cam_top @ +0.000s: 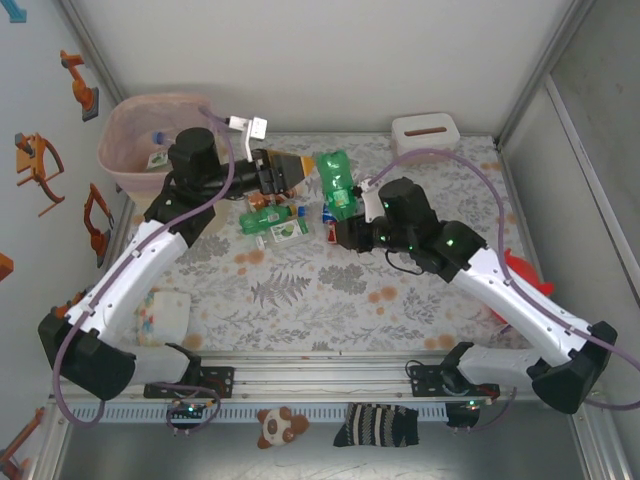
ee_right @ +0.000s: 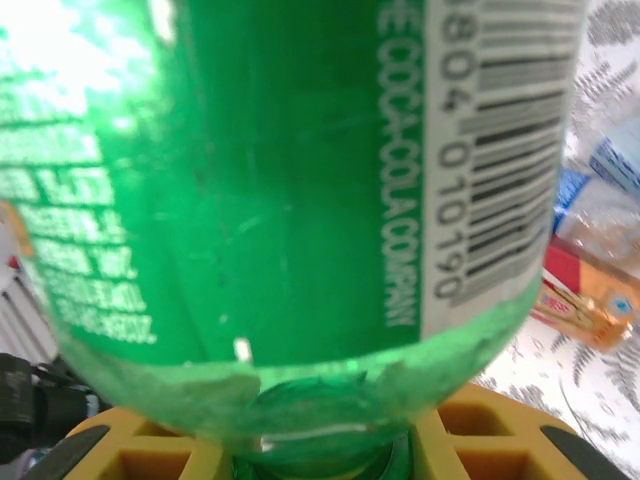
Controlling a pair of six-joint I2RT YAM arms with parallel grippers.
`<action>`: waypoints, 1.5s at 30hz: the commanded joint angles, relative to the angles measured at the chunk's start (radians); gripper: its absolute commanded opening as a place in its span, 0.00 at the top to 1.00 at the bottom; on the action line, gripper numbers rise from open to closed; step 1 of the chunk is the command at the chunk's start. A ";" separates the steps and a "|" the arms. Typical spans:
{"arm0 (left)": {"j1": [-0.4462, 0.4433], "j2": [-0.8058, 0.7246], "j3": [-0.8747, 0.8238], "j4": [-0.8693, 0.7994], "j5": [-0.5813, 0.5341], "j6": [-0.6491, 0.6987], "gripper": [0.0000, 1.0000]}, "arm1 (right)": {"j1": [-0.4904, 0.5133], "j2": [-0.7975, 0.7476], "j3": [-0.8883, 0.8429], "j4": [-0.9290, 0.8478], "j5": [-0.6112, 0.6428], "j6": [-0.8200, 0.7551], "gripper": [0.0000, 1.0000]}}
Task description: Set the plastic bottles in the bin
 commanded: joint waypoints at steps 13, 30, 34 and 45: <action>-0.135 0.090 0.077 0.083 -0.040 0.056 0.14 | 0.007 -0.009 0.050 0.095 -0.071 0.032 0.73; -0.152 0.086 0.079 0.064 -0.067 0.072 0.39 | 0.007 -0.017 0.044 0.091 -0.051 0.036 0.73; -0.151 0.085 0.072 0.074 -0.076 0.069 0.41 | 0.007 -0.023 0.044 0.083 -0.037 0.033 0.69; -0.129 0.090 0.065 0.103 -0.095 0.040 0.46 | 0.007 -0.043 0.048 0.043 0.003 0.029 0.41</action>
